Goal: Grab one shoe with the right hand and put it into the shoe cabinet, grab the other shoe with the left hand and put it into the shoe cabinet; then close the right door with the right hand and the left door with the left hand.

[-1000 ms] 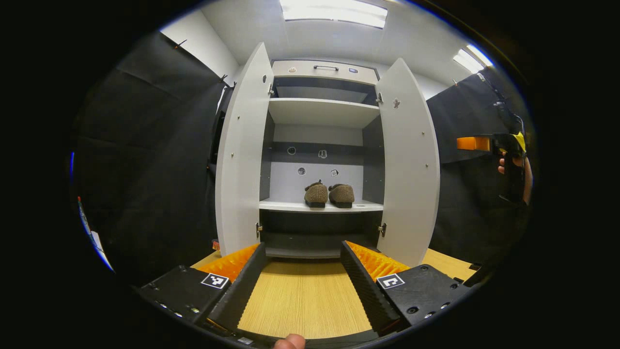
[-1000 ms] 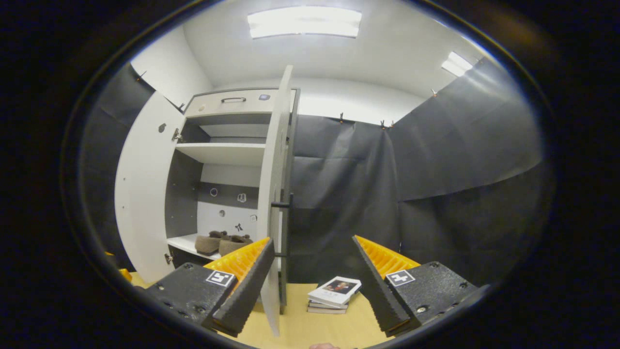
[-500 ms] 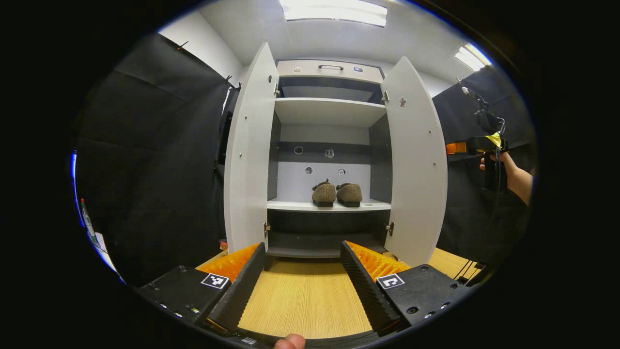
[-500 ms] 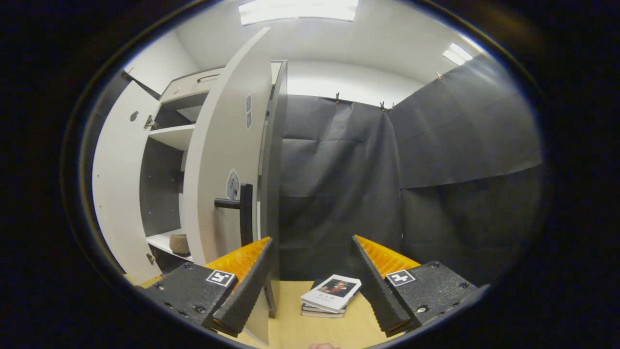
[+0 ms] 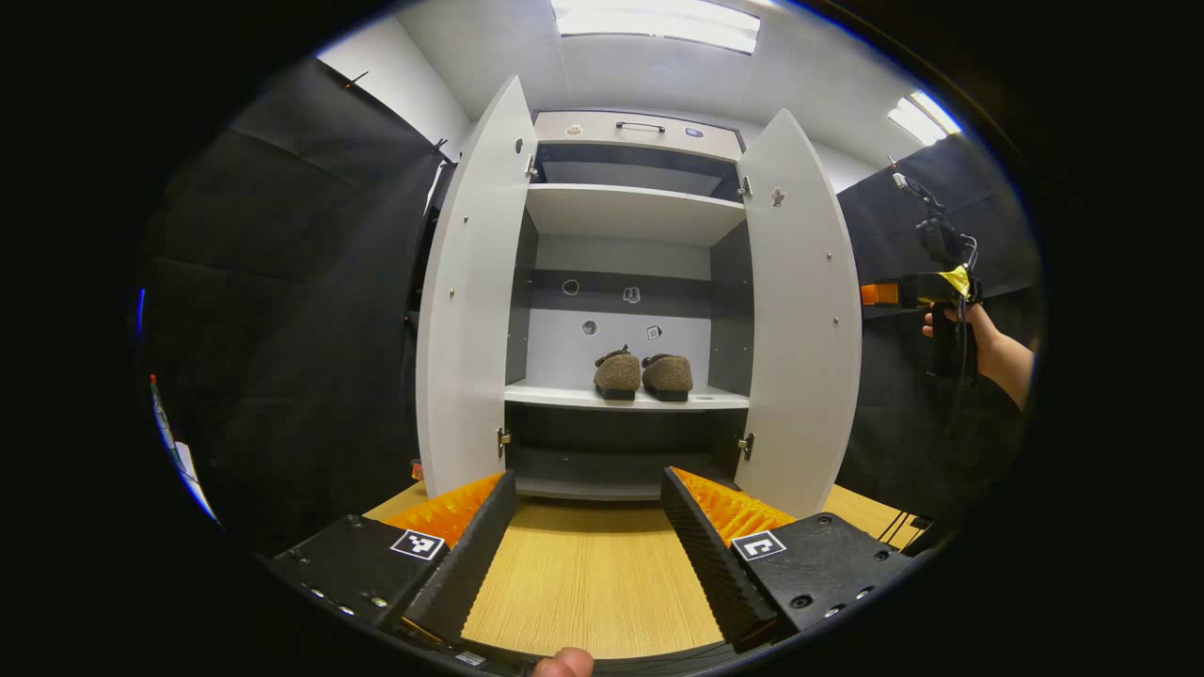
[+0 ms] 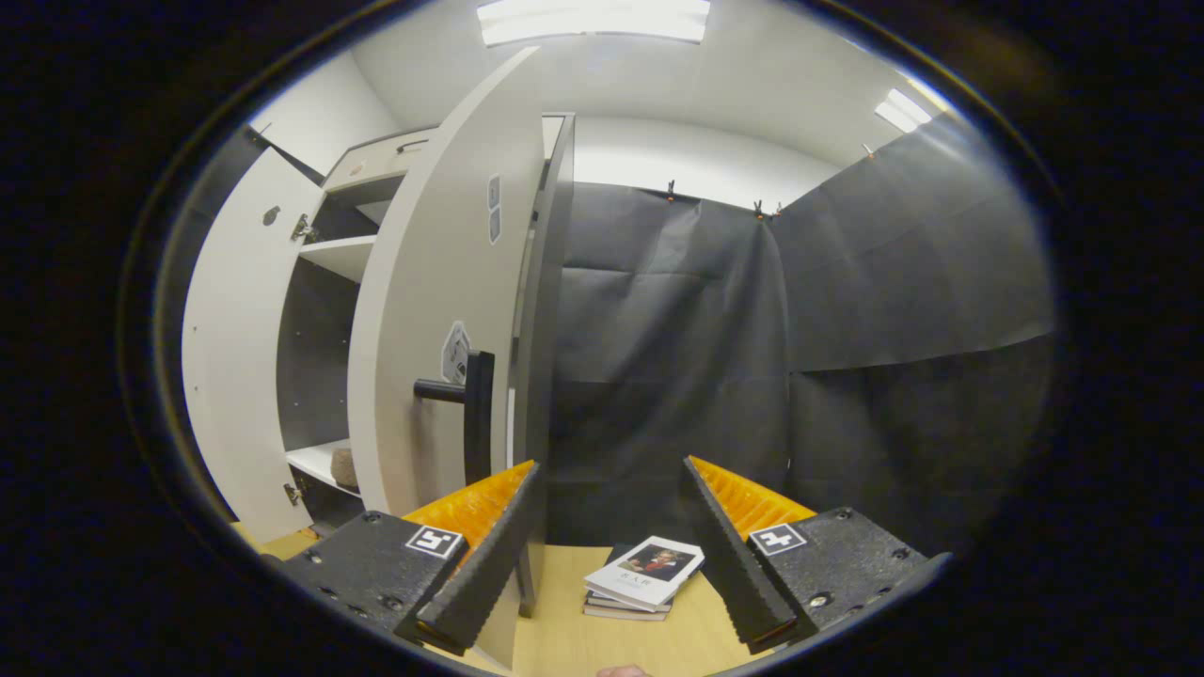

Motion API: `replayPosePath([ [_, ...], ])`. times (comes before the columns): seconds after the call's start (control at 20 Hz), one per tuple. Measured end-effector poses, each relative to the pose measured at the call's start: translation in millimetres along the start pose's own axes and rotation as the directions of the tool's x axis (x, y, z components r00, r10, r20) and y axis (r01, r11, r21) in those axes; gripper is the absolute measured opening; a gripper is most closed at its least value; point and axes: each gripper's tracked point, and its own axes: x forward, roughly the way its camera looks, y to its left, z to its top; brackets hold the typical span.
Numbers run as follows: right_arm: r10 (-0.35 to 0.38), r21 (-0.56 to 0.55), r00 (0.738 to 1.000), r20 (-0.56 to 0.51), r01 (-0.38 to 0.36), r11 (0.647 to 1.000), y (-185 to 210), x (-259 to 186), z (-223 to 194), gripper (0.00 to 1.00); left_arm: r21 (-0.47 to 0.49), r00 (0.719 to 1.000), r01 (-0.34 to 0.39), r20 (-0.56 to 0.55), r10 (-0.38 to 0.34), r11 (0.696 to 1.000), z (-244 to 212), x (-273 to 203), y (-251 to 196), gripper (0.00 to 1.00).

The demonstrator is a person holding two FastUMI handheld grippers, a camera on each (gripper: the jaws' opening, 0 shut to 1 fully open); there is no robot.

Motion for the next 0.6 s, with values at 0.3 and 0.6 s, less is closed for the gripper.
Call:
replayPosePath([
  [0.3, 0.036, -0.016, 0.999, 0.008, -0.036, 0.999, 23.6, -5.6, 2.2, 0.96, 0.011, 1.0, 0.014, -0.008, -0.014, 1.0, -4.0, 1.6, -1.1, 0.95],
  [0.6, 0.133, -0.014, 0.991, 0.01, -0.132, 0.991, 71.7, -6.0, 3.7, 0.94, 0.023, 1.0, 0.006, -0.011, -0.005, 1.0, -5.8, -0.2, 11.3, 0.95],
])
